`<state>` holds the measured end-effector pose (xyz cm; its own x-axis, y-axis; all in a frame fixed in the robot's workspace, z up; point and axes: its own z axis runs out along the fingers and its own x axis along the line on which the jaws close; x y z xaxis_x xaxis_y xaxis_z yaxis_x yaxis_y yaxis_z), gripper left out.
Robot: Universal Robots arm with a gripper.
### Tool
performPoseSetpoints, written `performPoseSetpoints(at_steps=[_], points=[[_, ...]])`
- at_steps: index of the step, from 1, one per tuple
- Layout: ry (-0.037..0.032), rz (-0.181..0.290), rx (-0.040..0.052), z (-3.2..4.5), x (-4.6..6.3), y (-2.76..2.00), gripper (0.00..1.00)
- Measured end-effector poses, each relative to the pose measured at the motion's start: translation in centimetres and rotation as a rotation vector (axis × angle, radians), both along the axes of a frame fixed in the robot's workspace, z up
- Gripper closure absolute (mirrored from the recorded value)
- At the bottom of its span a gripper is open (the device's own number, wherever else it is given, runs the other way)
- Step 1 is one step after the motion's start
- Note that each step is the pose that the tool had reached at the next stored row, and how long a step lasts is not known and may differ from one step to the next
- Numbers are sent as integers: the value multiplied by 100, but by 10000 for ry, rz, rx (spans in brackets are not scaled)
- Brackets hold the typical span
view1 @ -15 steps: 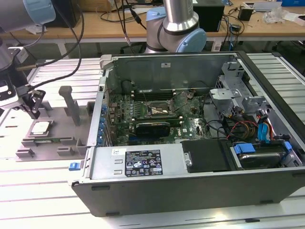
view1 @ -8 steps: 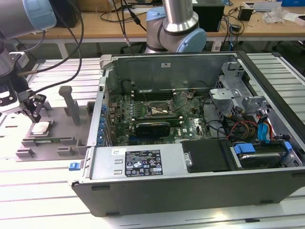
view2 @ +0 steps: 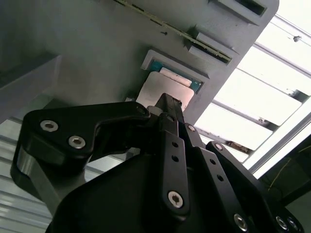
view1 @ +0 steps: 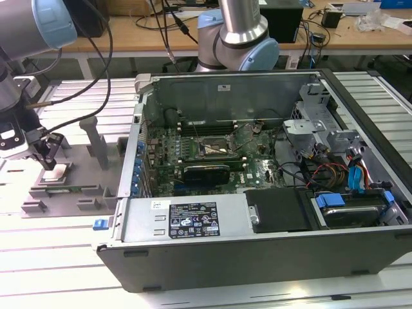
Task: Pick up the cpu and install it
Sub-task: 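Pick up the cpu and move it towards the insertion slot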
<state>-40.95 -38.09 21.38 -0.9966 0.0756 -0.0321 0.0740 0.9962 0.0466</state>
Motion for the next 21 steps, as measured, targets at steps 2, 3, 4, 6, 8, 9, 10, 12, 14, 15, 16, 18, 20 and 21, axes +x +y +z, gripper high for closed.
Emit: performPoseSetpoints(at_steps=[2,3,4,6,8,9,10,12,14,15,16,18,20,21], points=[[0,2,0,0,1,-1,89],[0,2,1,0,1,-1,89],[-1,2,2,-1,1,-1,89],[-1,2,3,-1,1,-1,89],[-1,2,4,-1,1,-1,76],[-1,2,4,-1,1,-1,76],[-1,2,5,-1,1,-1,71],[-1,2,6,-1,1,-1,64],[0,2,7,-1,1,-1,52],[-1,2,7,-1,1,-1,46],[-1,2,7,-1,1,-1,40],[-1,2,9,-1,1,-1,40],[-1,2,9,-3,0,-1,34],[-3,2,10,-15,1,-1,34]])
